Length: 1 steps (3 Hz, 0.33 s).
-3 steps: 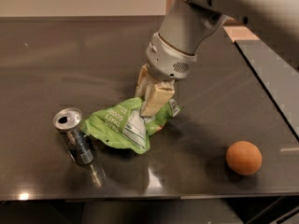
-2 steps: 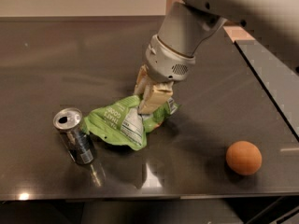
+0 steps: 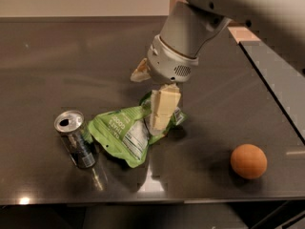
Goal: Move green rice chip bag near redbull can
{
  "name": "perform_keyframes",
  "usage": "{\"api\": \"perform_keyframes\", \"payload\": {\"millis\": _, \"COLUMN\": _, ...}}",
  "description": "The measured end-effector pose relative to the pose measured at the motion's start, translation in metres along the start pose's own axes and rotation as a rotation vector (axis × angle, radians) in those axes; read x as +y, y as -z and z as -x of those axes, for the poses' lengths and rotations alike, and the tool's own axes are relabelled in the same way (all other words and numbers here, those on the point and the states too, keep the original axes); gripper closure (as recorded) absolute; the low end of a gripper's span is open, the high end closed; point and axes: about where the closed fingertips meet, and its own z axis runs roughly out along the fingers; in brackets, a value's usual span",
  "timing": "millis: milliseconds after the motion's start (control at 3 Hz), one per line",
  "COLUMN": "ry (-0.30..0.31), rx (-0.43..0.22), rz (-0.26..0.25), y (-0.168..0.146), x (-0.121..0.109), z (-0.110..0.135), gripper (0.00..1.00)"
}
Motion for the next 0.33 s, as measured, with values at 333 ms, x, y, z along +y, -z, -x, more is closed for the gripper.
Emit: {"api": "perform_keyframes", "payload": {"millis": 333, "ry": 0.000, "rx": 0.000, "rz": 0.000, "y": 0.0000, "x": 0.0000, "z": 0.0000, "gripper": 0.00}}
